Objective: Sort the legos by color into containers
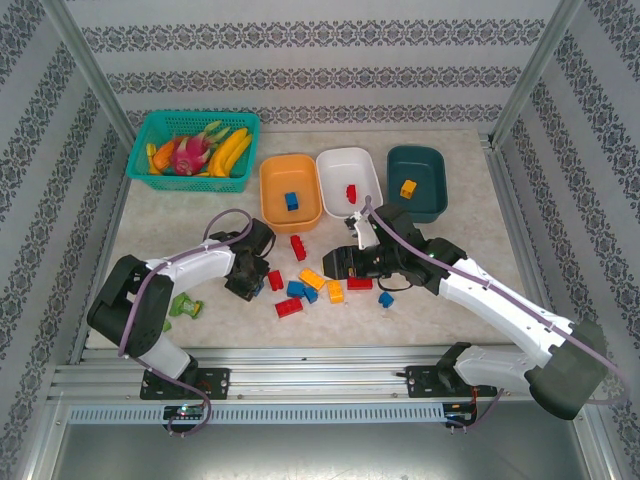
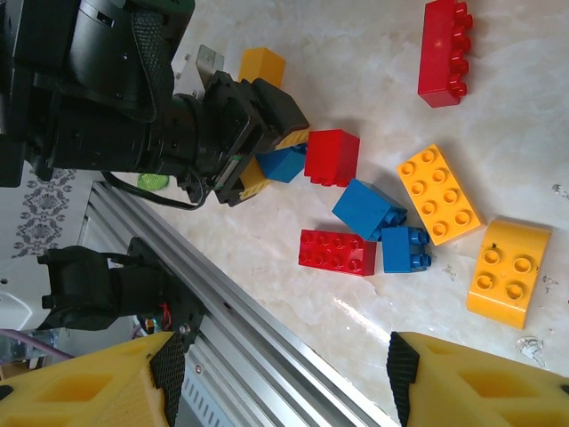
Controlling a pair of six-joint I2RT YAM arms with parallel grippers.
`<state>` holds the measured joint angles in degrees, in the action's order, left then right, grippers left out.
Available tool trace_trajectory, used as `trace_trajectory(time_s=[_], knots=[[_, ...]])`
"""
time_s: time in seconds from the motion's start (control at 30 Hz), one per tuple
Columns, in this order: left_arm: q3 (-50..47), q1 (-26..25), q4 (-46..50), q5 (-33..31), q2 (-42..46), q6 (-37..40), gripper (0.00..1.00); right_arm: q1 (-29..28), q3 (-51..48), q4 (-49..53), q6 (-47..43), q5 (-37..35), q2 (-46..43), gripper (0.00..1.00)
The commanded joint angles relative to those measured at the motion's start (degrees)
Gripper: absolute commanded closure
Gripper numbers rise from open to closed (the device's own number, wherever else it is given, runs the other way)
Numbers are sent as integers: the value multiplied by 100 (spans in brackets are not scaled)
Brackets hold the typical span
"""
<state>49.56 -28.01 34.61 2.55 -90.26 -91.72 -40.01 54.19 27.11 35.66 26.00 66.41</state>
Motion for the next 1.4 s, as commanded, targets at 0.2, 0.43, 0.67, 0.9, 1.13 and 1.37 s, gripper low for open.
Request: trace_trajectory(time_s=[0.2,0.43,0.67,0.9,1.13,1.37], knots=[[549,17,450,-172,536,224,63,-41,259,-123,-81,-130,168,36],[1844,-75,1161,-381,638,1062,64,300,694,-325,25,-489,71,36],[4107,133,1833,-264,-1058,3069,65,986,627,-1511,783,-399,467,36],[6118,471,2725,-35,-2900,4501,69,1159,1155,-1868,1069,-315,1216,35],[7039,533,3087,-214,-3894,5236,66,1197,1171,-1883,1154,-282,1320,35],[7170,535,3267,-228,-4380,5415,58,1232,907,-1751,1198,-304,1158,34]])
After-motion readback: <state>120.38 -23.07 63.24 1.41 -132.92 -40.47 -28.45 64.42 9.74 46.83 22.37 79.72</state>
